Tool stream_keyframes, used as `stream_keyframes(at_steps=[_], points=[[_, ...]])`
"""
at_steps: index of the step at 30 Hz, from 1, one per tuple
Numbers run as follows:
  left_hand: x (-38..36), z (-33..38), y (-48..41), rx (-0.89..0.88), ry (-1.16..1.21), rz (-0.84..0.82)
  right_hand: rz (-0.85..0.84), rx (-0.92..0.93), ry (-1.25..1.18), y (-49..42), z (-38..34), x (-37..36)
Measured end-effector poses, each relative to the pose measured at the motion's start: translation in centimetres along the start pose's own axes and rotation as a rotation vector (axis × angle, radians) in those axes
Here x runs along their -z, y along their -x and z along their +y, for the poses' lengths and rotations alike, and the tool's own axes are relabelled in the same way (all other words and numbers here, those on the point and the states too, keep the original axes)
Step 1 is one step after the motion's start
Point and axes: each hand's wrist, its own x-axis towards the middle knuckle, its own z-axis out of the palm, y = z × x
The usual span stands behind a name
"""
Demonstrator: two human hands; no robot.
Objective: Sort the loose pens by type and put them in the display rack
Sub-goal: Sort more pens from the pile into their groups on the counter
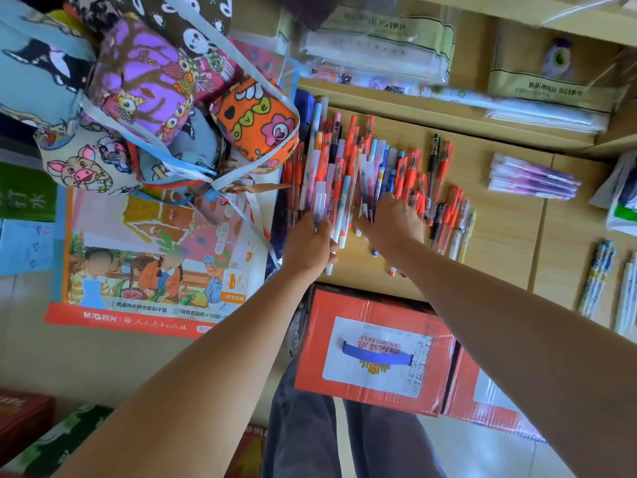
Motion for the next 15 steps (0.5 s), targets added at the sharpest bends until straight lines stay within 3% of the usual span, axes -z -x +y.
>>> stream_keyframes(at_steps=[5, 15], points=[[-0.6, 0.2, 0.0, -0.006, -0.028, 0.035, -0.105, 0.041, -0.180, -0.1, 1.2, 0.3], [-5.3, 2.7, 0.2, 0.032, -0.076, 0.008, -0.293, 0.354, -0.388, 1.4, 6.0, 2.9]])
